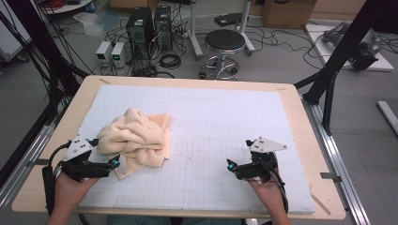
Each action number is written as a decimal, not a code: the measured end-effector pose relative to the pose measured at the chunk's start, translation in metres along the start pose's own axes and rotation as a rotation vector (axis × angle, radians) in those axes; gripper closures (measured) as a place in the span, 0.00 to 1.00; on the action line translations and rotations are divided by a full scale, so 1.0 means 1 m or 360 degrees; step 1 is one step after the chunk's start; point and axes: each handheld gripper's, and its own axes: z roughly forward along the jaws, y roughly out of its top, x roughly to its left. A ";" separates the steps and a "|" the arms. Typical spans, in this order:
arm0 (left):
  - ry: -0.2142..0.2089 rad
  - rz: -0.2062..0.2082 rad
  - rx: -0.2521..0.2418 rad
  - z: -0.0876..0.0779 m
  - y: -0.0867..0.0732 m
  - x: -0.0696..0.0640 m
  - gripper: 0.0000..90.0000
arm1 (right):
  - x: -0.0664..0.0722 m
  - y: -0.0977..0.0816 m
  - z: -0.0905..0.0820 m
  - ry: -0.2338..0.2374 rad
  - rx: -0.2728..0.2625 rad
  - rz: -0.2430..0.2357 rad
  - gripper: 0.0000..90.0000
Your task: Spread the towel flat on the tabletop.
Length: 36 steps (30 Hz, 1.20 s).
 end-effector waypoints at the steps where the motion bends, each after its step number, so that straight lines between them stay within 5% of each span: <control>1: -0.0003 -0.0013 -0.0012 0.000 0.000 0.000 0.06 | 0.000 0.000 0.000 0.0000 0.0000 0.0000 0.01; 36: -0.0031 -0.0015 -0.0040 0.001 0.010 0.000 0.06 | 0.000 -0.001 0.002 0.0042 0.0008 -0.0018 0.01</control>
